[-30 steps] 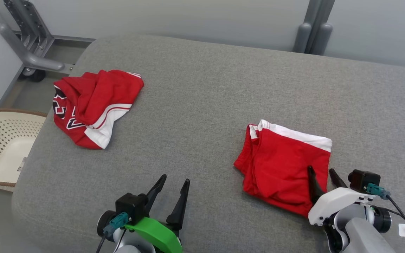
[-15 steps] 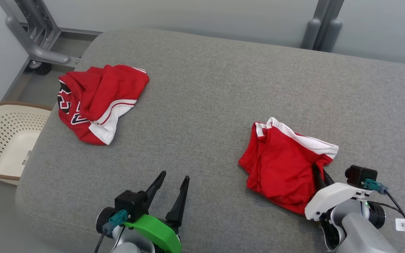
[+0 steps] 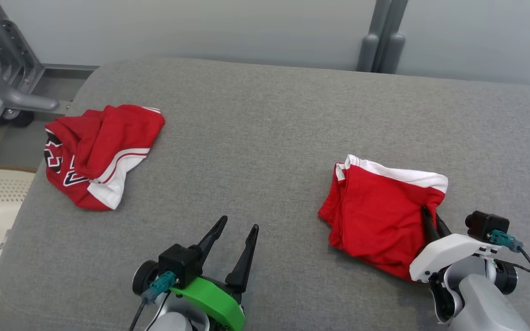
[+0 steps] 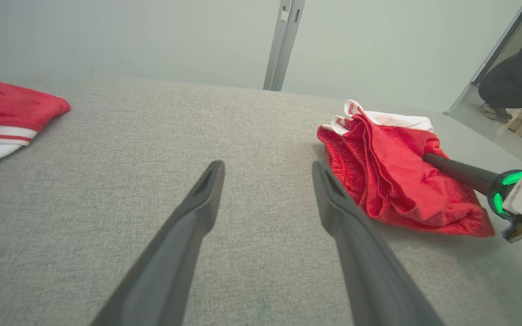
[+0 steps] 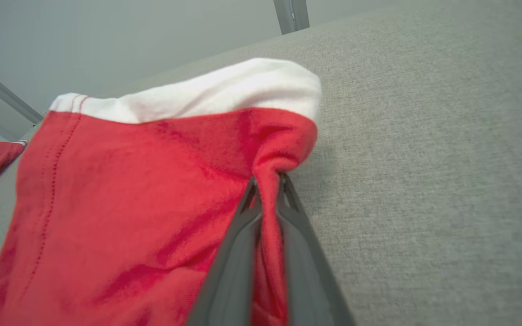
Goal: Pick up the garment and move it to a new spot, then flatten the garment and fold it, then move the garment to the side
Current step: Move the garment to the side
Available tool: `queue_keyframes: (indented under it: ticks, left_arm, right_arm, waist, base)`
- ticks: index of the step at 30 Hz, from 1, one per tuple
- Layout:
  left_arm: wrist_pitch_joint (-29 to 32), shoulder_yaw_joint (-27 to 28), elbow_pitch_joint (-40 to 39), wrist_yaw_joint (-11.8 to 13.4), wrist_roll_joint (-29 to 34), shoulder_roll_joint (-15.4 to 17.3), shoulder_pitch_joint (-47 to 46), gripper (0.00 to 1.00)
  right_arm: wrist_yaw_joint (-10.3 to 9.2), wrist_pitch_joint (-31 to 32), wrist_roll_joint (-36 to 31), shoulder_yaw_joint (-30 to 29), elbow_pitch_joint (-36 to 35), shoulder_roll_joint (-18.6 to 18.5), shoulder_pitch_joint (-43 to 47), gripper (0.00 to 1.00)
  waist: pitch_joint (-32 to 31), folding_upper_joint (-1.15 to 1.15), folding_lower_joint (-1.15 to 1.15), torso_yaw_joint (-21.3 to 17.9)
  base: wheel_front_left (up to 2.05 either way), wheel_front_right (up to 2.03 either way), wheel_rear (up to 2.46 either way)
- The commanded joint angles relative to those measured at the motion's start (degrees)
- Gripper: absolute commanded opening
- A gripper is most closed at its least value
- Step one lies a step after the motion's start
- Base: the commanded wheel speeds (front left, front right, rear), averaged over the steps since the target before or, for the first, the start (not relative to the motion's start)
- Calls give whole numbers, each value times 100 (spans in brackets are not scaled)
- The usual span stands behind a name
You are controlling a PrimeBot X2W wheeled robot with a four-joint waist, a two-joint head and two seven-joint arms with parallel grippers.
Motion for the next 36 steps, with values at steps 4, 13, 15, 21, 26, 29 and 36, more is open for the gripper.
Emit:
queue_keyframes:
  ticks: [4, 13, 15, 21, 26, 29, 36]
  left_arm:
    - [-3, 5, -109, 12, 114, 38, -69, 100]
    - [-2, 53, -212, 12, 246, 44, -77, 100]
    - [-3, 62, -224, 12, 250, 39, -94, 100]
    - [-3, 55, -256, 12, 274, 33, -143, 100]
    - [-3, -2, -296, 12, 305, 57, -171, 100]
    - [-3, -37, -339, 12, 307, 69, -256, 100]
    - [-3, -208, -448, 12, 357, 123, -408, 100]
  right_arm:
    - [-8, 1, -48, -28, -65, -6, 134, 0]
    - [-8, 1, -56, -9, -179, -21, 162, 0]
    - [-8, 1, -49, 5, -198, -13, 160, 0]
    - [-8, 1, 10, 85, -238, 19, 127, 0]
    - [-8, 1, 73, 176, -246, 40, 30, 0]
    - [-8, 1, 94, 265, -254, 50, -18, 0]
    - [-8, 1, 159, 342, -296, 67, -2, 0]
  waist:
    - [-140, 0, 0, -663]
    - [-114, 0, 0, -1641]
    - [-104, 0, 0, -1867]
    - [-61, 0, 0, -2542]
    - [-12, 0, 0, -3040]
    - [52, 0, 0, -3263]
    - [236, 0, 0, -3527]
  base:
    - [0, 0, 0]
    - [0, 0, 0]
    - [0, 0, 0]
    - [0, 0, 0]
    - [0, 0, 0]
    - [0, 0, 0]
    - [0, 0, 0]
